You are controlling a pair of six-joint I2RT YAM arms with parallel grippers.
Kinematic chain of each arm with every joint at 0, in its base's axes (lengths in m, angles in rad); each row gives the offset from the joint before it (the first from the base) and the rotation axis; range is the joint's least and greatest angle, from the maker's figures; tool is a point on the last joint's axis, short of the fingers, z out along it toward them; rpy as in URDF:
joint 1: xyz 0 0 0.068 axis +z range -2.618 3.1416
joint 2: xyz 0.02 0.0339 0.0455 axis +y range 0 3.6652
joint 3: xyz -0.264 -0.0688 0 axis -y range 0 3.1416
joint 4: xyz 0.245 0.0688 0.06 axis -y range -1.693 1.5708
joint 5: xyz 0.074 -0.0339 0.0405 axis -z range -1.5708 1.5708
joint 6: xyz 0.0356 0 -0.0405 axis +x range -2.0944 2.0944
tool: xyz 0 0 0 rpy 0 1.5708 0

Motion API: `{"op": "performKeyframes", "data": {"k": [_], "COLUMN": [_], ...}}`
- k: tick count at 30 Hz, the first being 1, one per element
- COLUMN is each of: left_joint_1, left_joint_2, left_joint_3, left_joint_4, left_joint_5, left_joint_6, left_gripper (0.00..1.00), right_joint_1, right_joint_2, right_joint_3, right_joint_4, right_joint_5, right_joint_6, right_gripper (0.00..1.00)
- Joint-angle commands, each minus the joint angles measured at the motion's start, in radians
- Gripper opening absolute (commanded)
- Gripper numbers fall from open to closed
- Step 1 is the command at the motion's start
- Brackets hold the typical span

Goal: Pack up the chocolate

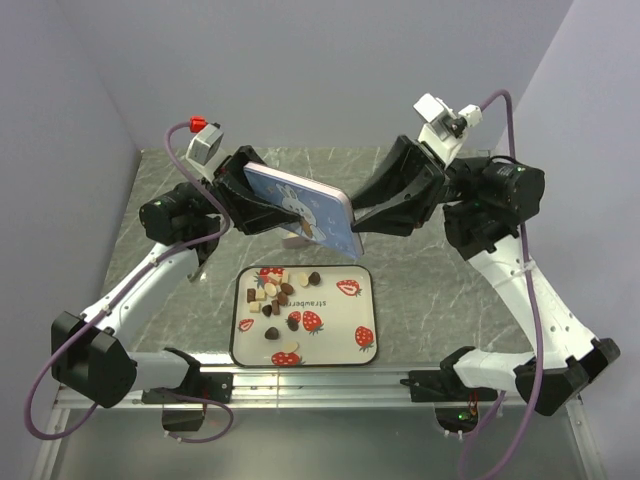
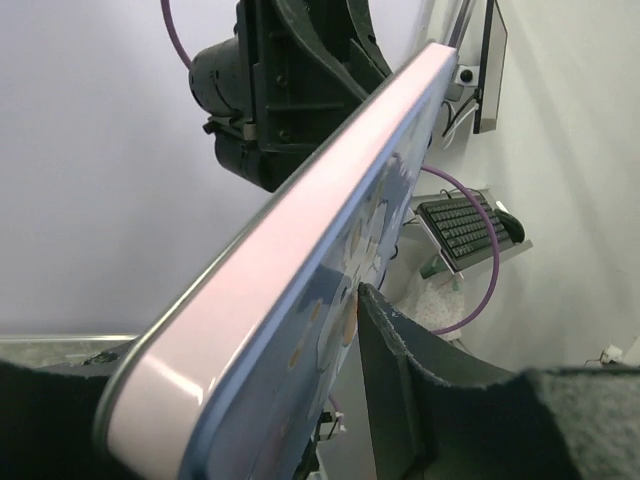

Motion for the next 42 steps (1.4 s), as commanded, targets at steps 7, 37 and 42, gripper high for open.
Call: {"op": "performKeyframes", "data": {"k": [7,37,42], "left_joint_1": [-0.010,0.020,0.019], "left_joint_2": [-0.037,-0.031,-0.005], "left_joint_3": [-0.019,0.016,0.024], "left_joint_4": [0.524,-0.261,-0.311], "left_joint_5": [0.013,-0.204,-0.220], "left_joint_6": [0.001,0.383,0.380], "left_gripper": [0.01,0.01,0.01], "right_joint_1": [-0.123,-0.160,-0.160], "right_joint_2": [-0.037,-0.070,-0.094], "right_joint_3": [-0.041,-0.216,-0.243], "right_joint_4": [-0.323,-0.366,-0.333], "right_joint_5": [0.128,0.301,0.292], "right_joint_6": [-0.325,-0.565,-0.577], "right_gripper": [0.72,0.74,0.72]}}
